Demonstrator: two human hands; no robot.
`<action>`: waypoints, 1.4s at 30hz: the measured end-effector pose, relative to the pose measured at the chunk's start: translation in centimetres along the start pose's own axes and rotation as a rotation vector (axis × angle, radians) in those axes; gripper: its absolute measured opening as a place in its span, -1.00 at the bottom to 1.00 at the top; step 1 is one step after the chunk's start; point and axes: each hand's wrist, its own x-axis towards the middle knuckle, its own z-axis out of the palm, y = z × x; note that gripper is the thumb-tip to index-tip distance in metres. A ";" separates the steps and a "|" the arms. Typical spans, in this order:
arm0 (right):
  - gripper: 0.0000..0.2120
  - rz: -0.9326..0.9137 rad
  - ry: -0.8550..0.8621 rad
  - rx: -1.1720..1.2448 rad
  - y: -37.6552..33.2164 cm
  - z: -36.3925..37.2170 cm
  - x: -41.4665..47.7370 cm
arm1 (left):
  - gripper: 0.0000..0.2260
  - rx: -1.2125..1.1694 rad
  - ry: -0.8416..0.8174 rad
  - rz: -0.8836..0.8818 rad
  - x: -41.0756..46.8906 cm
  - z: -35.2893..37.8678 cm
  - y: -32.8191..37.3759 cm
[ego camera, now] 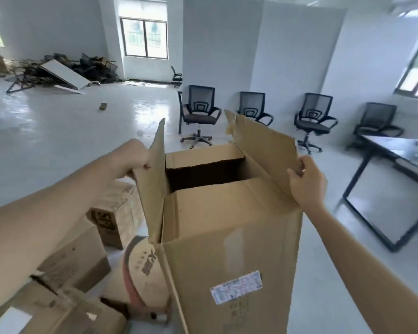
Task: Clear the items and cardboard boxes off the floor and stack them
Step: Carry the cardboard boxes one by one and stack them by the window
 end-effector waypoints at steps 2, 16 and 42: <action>-0.91 0.042 0.009 -0.017 3.7 -2.2 0.6 | -0.71 0.031 -0.051 0.040 0.9 3.3 4.6; -0.86 0.312 0.386 -0.199 18.9 -20.2 1.3 | -0.92 0.360 -0.390 0.427 3.1 21.8 31.2; -0.81 0.965 0.826 -0.899 33.6 -38.7 -7.1 | -0.81 0.311 -1.144 0.943 -8.2 64.6 49.7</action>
